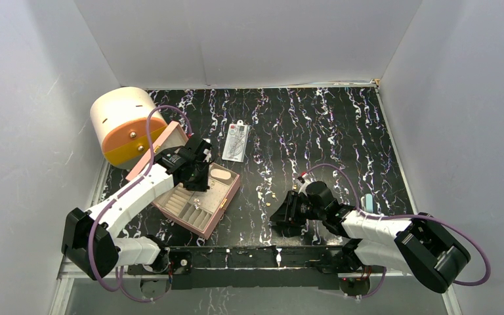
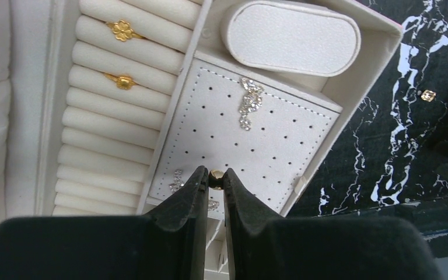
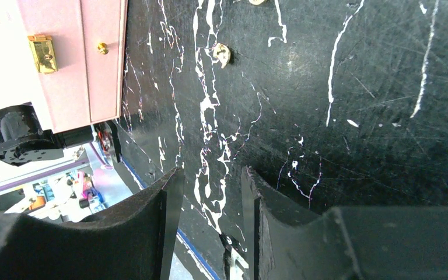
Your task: Organize the mixed jewelry
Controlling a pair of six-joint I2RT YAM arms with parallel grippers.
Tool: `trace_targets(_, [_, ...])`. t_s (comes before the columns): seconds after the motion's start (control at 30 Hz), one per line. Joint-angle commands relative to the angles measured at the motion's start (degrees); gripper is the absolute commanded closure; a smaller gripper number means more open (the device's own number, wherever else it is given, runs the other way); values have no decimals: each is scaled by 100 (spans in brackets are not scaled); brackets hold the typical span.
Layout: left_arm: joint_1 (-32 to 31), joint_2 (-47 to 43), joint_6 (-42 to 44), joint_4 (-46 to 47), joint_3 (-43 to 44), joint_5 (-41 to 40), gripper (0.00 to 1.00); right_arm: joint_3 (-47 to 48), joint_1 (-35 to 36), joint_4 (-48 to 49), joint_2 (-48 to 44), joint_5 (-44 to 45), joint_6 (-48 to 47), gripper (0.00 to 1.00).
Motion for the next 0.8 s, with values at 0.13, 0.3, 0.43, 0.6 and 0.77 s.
trace_targets(0.13, [-23, -26, -46, -48, -47, -470, 94, 70, 24, -10, -91, 223, -155, 50])
trace_targets(0.3, [-23, 72, -28, 2, -98, -406, 94, 82, 27, -58, -119, 242, -165, 50])
trace_targets(0.43, [-22, 113, -35, 37, -112, -557, 94, 83, 20, -66, -123, 254, -165, 50])
trace_targets(0.6, [-23, 164, -52, 72, -29, -732, 94, 117, 20, -81, -83, 257, -175, 50])
trace_targets(0.77, [-23, 174, -63, 78, -58, -828, 94, 127, 19, -92, -65, 258, -186, 50])
